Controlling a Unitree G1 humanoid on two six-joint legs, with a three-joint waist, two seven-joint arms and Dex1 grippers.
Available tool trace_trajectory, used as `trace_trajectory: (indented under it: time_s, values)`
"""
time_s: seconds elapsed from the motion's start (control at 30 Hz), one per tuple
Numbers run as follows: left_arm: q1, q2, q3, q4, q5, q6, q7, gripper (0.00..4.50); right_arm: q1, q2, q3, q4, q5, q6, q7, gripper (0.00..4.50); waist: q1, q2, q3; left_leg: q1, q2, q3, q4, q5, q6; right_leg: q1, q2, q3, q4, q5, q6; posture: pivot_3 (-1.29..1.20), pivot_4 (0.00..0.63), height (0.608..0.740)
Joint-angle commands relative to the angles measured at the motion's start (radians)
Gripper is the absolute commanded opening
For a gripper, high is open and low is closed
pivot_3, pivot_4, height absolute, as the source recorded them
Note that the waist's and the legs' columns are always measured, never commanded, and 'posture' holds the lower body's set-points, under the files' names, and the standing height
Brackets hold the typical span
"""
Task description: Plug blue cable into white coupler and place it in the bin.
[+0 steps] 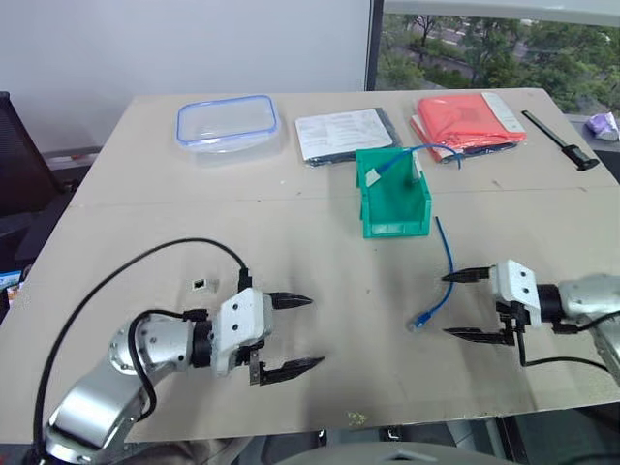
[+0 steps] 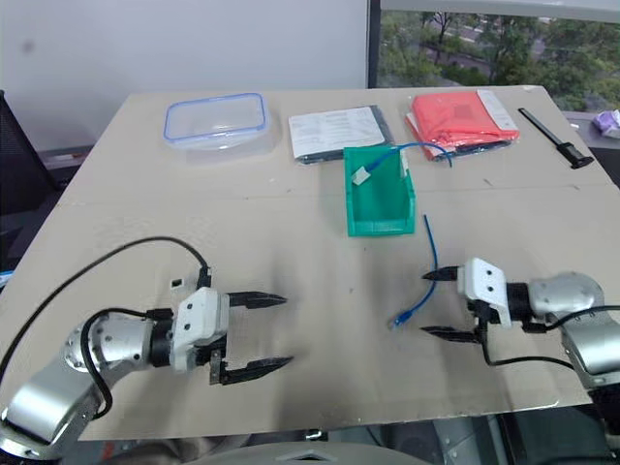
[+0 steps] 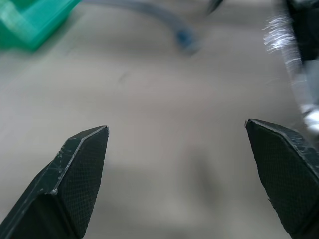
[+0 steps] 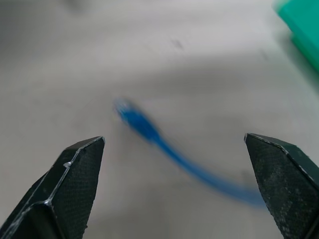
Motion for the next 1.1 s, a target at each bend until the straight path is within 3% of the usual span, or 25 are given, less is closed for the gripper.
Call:
trace_trajectory:
  time_s: [0.03,0.4,0.6,0.73,0.93,1.1]
  values:
    - [-0.025,0.03,0.018,-0.059,-0.073,0.061,-0.02,4.5,-0.044,-0.017,0.051,0.007,-0.029,0.0,0.057,4.45,0.003,-0.001,0.001,0.0,0.0,0.0,0.0,0.0,0.0,0.0,0.0,0.0,0.0,0.0,0.0,0.0,0.15,0.74]
    - [-0.125,0.04,-0.004,-0.055,-0.089,0.152,-0.008,4.5,-0.229,0.049,0.195,0.185,-0.139,-0.06,0.136,4.45,0.001,-0.004,0.005,0.0,-0.001,0.0,0.003,0.0,0.0,0.0,0.001,0.0,0.003,0.0,0.0,0.0,0.15,0.74]
    - [-0.142,0.026,-0.023,-0.052,-0.074,0.166,0.016,4.5,-0.253,0.071,0.206,0.235,-0.159,-0.101,0.145,2.22,0.001,-0.004,0.005,0.001,-0.002,0.0,0.003,0.001,-0.001,0.0,0.002,0.0,0.004,0.0,0.0,0.0,0.15,0.74]
    - [-0.148,0.024,-0.021,-0.053,-0.073,0.172,0.023,4.5,-0.25,0.076,0.208,0.24,-0.158,-0.115,0.151,0.28,0.001,-0.004,0.005,0.001,-0.002,0.0,0.004,0.001,-0.001,0.0,0.002,0.0,0.006,0.0,0.0,0.0,0.15,0.74]
    - [-0.128,0.029,0.003,-0.041,-0.068,0.165,0.02,4.5,-0.235,0.092,0.196,0.214,-0.13,-0.078,0.137,0.12,0.0,-0.004,0.005,0.004,-0.001,0.001,0.005,0.001,-0.002,0.0,0.002,0.002,0.011,0.0,0.0,0.0,0.15,0.74]
    - [-0.137,0.013,0.023,0.045,-0.013,0.145,0.059,4.5,-0.296,0.211,0.189,0.223,-0.154,0.063,-0.028,0.12,-0.006,-0.004,0.005,0.005,-0.001,0.001,0.005,0.002,-0.004,0.0,0.004,0.003,0.013,0.0,0.0,0.0,0.15,0.74]
